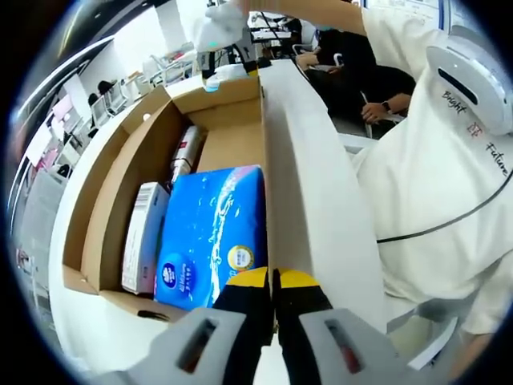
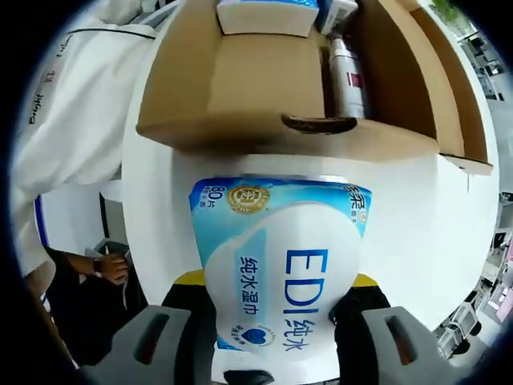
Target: Operate the shoe box by opening the lid, removing the specified soft item, and placing it in the target area until the item is outside and the box remains undamaged.
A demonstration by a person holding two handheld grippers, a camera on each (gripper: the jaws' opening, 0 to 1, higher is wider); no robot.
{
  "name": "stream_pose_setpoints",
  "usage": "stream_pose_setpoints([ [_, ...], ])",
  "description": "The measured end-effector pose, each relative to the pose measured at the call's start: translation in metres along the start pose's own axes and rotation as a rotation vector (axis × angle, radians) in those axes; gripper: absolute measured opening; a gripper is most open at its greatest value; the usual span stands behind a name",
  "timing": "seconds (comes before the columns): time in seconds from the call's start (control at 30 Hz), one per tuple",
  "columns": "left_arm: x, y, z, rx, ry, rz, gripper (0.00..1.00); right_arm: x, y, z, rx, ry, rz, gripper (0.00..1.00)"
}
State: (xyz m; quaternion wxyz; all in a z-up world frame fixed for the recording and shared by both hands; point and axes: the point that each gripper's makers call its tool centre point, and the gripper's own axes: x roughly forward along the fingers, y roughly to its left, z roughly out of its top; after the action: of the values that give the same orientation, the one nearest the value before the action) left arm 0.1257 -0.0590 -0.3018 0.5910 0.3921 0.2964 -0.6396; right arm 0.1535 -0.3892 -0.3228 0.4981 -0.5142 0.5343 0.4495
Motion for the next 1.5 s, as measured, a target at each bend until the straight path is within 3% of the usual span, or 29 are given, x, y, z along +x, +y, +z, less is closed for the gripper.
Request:
stream_pose_setpoints([
  [0.83, 0.001, 0.001, 0.001, -0.004, -0.006, -0.001, 0.01, 0.008, -0.001, -0.005, 0.007, 0.025, -0.013, 0.6],
  [1.27, 0.001, 0.001, 0.001, -0.005, -0.009, -0.001, 0.01, -0.021, -0.003, -0.007, 0.018, 0.013, -0.04, 0.5],
  [1.4, 0.001, 0.001, 0.001, -0.003, -0.009, 0.0, 0.01, -0.031, -0.002, -0.005, 0.027, -0.014, -0.055, 0.47],
  [1.5, 0.001, 0.001, 0.001, -0.003, -0.009, -0.001, 0.01, -0.047, -0.001, 0.004, 0.109, -0.077, -0.054, 0.37],
])
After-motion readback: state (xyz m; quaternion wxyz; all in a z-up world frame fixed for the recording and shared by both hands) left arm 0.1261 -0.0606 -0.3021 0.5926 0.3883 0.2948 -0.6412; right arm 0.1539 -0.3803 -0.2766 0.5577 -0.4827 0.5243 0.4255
